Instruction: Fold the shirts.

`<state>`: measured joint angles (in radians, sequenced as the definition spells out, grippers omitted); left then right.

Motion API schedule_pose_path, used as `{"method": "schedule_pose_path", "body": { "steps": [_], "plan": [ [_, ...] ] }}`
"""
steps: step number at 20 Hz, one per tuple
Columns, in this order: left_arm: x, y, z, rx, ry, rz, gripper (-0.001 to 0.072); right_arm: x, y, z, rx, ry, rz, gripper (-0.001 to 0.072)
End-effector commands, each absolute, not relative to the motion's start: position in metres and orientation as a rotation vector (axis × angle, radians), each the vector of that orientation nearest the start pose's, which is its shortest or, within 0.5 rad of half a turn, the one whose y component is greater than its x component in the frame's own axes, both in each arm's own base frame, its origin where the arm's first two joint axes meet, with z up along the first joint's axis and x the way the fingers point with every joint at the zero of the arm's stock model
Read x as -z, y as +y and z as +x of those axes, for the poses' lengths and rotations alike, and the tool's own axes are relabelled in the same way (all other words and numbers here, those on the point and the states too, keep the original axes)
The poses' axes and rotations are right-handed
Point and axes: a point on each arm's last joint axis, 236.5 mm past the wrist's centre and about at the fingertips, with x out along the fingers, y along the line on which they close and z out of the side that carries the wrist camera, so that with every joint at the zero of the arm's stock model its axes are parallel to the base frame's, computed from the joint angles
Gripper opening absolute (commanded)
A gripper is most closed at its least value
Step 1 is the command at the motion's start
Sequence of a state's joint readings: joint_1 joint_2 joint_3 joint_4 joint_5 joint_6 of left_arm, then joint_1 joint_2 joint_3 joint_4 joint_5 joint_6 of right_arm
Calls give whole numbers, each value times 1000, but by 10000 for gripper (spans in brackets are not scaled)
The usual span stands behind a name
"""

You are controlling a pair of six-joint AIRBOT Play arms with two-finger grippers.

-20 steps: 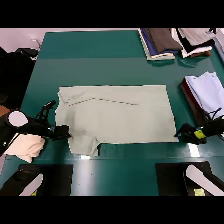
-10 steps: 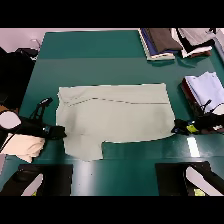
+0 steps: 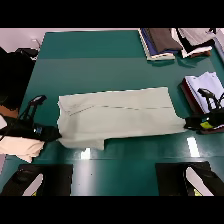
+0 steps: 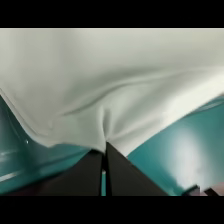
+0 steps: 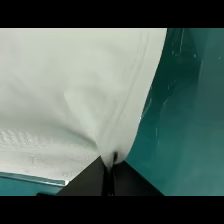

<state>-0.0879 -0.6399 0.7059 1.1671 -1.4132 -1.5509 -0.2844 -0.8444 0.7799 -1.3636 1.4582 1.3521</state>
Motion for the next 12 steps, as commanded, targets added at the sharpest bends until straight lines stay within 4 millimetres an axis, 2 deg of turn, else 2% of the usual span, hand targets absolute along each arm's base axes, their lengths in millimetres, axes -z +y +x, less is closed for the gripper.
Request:
{"method": "schedule_pose_path", "body": {
  "steps": [1, 4, 7, 10, 12],
  "plan": [
    [-38, -108, 245, 364, 1245, -225, 23, -13, -27, 254, -61, 1433, 192, 19],
    [-31, -107, 304, 339, 1201, -216, 23, -18, -27, 302, -95, 1413, 240, 19],
    [-20, -103, 348, 312, 1188, -191, 24, -18, -19, 351, -144, 1375, 276, 19],
    [-3, -102, 378, 287, 1183, -194, 24, -9, -4, 393, -191, 1364, 244, 19],
    [3, -100, 392, 271, 1163, -200, 24, -3, 4, 417, -212, 1356, 224, 20]
  ]
}}
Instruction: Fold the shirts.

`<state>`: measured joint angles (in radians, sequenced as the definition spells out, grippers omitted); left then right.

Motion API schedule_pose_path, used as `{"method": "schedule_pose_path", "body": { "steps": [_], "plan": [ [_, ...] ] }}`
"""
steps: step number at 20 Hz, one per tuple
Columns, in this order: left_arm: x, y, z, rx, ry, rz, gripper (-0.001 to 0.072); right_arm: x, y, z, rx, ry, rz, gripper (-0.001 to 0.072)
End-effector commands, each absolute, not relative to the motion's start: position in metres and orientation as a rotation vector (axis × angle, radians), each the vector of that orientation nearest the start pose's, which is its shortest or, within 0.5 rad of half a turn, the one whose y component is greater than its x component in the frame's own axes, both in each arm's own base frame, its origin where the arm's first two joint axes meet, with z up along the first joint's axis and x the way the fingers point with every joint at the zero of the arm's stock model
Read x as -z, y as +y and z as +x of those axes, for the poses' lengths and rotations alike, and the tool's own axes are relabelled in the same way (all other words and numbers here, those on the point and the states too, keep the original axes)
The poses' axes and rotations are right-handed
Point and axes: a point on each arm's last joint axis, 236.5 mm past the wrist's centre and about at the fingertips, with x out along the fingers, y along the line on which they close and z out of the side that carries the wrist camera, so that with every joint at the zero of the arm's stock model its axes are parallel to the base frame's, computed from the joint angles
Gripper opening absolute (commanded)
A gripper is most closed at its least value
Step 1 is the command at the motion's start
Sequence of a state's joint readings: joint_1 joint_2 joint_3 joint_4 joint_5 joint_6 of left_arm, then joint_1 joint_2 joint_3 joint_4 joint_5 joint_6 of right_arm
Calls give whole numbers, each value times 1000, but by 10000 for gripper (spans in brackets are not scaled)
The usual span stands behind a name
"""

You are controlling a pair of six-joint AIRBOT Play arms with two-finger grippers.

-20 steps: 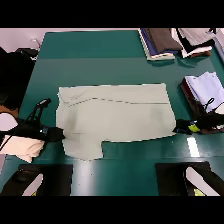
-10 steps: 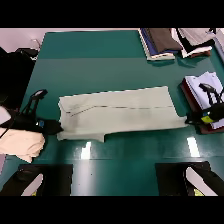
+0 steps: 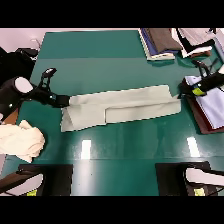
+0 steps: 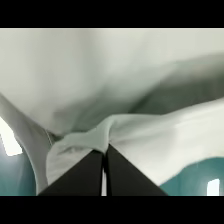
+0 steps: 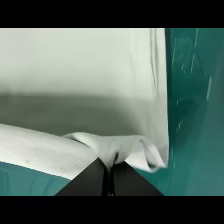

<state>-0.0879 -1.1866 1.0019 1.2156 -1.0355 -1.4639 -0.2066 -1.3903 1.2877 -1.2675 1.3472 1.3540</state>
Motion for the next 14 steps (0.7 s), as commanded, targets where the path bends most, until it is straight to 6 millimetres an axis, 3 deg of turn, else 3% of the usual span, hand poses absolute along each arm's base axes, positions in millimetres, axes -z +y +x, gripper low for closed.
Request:
{"method": "schedule_pose_path", "body": {
  "steps": [1, 4, 5, 6, 7, 8, 10, 12, 13, 14],
  "plan": [
    [3, -99, 396, 261, 1151, -206, 24, 1, 7, 426, -221, 1358, 218, 20],
    [1, -98, 402, 254, 1125, -206, 24, 5, 21, 454, -260, 1343, 268, 23],
    [2, -98, 402, 247, 1129, -216, 27, 3, 26, 463, -282, 1325, 311, 107],
    [1, -98, 402, 239, 1130, -230, 209, 0, 29, 471, -300, 1302, 355, 370],
    [-1, -98, 402, 232, 1132, -242, 505, -4, 29, 476, -323, 1282, 380, 463],
    [-5, -99, 402, 233, 1137, -246, 533, -8, 27, 478, -349, 1267, 398, 462],
    [-17, -102, 401, 253, 1149, -236, 350, -9, 12, 468, -372, 1285, 422, 463],
    [-27, -105, 402, 268, 1149, -241, 87, 2, -9, 450, -369, 1332, 451, 507],
    [-32, -110, 403, 281, 1143, -259, 24, 10, -20, 440, -358, 1357, 482, 550],
    [-35, -116, 403, 295, 1141, -287, 24, 21, -31, 430, -341, 1378, 522, 557]
  ]
}}
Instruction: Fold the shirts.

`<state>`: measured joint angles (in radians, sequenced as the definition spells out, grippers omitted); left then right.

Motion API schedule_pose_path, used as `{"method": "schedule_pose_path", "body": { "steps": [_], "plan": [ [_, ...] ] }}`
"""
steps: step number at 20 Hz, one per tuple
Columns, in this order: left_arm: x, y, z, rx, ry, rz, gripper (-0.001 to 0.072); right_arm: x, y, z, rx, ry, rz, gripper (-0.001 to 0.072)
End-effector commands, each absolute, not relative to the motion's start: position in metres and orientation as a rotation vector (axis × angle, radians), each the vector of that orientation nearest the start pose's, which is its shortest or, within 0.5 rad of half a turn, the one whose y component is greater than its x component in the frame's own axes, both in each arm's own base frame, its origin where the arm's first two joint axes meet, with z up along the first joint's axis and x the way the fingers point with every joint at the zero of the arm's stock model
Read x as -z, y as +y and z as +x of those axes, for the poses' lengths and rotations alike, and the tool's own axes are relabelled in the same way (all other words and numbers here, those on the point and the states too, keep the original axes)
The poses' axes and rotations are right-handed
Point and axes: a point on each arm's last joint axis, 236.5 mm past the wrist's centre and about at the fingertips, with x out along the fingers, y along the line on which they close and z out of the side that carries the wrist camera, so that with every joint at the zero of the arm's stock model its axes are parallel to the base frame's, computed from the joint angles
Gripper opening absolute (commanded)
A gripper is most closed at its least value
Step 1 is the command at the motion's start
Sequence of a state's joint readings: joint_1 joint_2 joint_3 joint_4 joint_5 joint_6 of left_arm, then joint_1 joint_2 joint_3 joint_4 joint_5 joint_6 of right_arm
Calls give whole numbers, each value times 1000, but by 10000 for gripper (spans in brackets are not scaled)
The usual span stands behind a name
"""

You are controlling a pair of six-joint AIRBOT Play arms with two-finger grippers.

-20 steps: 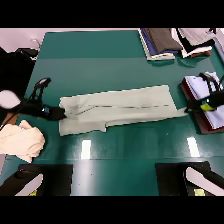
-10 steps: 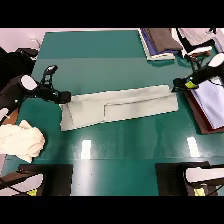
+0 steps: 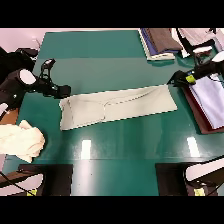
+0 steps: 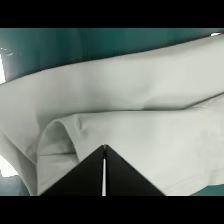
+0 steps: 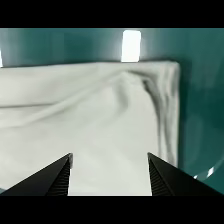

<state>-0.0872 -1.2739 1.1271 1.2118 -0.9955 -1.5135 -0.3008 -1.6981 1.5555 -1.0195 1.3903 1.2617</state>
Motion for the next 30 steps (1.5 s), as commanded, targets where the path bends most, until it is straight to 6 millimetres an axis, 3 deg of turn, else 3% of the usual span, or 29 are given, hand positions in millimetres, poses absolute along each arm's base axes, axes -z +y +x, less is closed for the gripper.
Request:
{"method": "schedule_pose_path", "body": {
  "steps": [1, 4, 5, 8, 11, 14, 15, 16, 19, 21, 24, 27, 30],
  "plan": [
    [-37, -122, 402, 311, 1142, -319, 24, 33, -42, 420, -326, 1393, 549, 556],
    [-40, -146, 398, 361, 1136, -311, 24, 65, -57, 398, -308, 1446, 638, 549],
    [-42, -157, 398, 382, 1121, -298, 23, 73, -54, 395, -329, 1451, 674, 504],
    [-49, -194, 400, 429, 1067, -292, 23, 81, -25, 406, -432, 1426, 767, 502],
    [-38, -226, 394, 453, 1092, -317, 23, 93, 9, 412, -509, 1443, 731, 420],
    [-23, -262, 398, 489, 1094, -374, 23, 84, 29, 421, -561, 1413, 647, 108],
    [-18, -274, 400, 500, 1099, -393, 23, 70, 31, 428, -582, 1380, 619, 38],
    [-12, -285, 403, 512, 1111, -396, 23, 52, 32, 434, -600, 1346, 597, 20],
    [7, -322, 413, 551, 1134, -383, 23, -26, 44, 445, -668, 1235, 505, 20],
    [19, -347, 418, 580, 1145, -366, 23, -84, 66, 450, -707, 1136, 487, 20],
    [37, -379, 423, 617, 1162, -341, 23, -156, 112, 443, -799, 1014, 436, 20],
    [50, -395, 427, 633, 1182, -341, 23, -197, 155, 427, -872, 953, 362, 20],
    [58, -396, 426, 631, 1200, -341, 23, -222, 193, 412, -945, 918, 308, 20]
  ]
}}
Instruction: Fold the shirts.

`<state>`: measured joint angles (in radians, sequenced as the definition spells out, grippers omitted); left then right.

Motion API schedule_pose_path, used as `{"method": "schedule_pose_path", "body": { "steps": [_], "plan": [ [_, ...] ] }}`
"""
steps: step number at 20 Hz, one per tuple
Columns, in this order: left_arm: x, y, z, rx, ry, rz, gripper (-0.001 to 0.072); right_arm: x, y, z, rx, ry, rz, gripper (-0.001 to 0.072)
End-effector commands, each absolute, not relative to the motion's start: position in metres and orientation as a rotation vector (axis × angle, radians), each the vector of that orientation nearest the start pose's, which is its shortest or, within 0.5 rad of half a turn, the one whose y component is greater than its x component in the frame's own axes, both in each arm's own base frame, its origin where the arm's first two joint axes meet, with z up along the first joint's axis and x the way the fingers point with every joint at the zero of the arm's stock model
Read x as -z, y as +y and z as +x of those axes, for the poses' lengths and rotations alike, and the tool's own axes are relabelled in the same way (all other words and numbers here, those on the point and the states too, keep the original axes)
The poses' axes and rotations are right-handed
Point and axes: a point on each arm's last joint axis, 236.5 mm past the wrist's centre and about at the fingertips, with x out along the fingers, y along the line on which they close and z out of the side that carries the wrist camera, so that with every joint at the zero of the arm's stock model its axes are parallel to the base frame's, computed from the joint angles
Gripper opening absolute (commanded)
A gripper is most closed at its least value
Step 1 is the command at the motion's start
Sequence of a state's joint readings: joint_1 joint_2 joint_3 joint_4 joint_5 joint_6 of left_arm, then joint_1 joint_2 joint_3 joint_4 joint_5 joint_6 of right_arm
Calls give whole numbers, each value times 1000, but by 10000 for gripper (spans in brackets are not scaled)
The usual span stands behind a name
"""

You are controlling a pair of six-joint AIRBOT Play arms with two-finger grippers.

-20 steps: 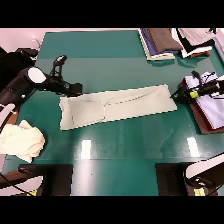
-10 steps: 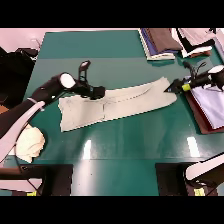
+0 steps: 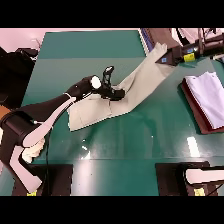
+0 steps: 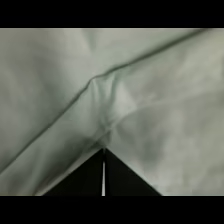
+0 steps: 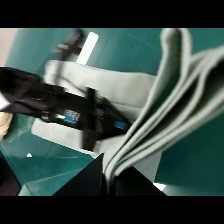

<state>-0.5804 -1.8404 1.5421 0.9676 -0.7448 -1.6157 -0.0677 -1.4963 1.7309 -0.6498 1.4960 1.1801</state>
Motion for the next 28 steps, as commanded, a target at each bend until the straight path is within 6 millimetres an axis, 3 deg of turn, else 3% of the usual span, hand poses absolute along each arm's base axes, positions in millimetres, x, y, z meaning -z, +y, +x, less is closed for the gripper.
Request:
{"method": "schedule_pose_path", "body": {
  "steps": [1, 5, 8, 10, 12, 14, 16, 17, 18, 19, 20, 21, 23, 26, 28],
  "plan": [
    [59, -396, 426, 631, 1201, -341, 23, -228, 203, 409, -957, 910, 307, 20],
    [56, -393, 427, 632, 1208, -342, 23, -233, 238, 398, -1016, 900, 284, 20],
    [28, -362, 439, 626, 1224, -303, 23, -236, 260, 391, -1048, 889, 278, 20],
    [-10, -319, 459, 576, 1147, -247, 23, -237, 282, 382, -1087, 888, 269, 21],
    [-66, -259, 479, 499, 1036, -223, 23, -232, 314, 373, -1143, 896, 274, 20],
    [-131, -189, 487, 396, 910, -213, 23, -216, 362, 359, -1207, 918, 273, 20],
    [-191, -131, 481, 315, 786, -214, 23, -197, 424, 341, -1300, 920, 302, 22],
    [-214, -110, 473, 289, 738, -199, 23, -182, 457, 330, -1347, 903, 297, 111],
    [-232, -95, 465, 271, 700, -188, 24, -167, 485, 320, -1376, 898, 302, 317],
    [-248, -84, 456, 255, 670, -188, 24, -152, 507, 310, -1387, 905, 306, 396],
    [-258, -77, 450, 242, 651, -190, 24, -137, 521, 305, -1383, 907, 286, 393],
    [-263, -75, 446, 239, 643, -187, 24, -127, 524, 306, -1369, 909, 253, 390],
    [-262, -77, 441, 248, 659, -190, 23, -110, 504, 313, -1341, 949, 162, 381],
    [-254, -89, 437, 276, 689, -179, 23, -78, 426, 353, -1166, 1050, 79, 380],
    [-252, -107, 435, 322, 691, -139, 23, -52, 356, 381, -993, 1133, 110, 379]
  ]
}}
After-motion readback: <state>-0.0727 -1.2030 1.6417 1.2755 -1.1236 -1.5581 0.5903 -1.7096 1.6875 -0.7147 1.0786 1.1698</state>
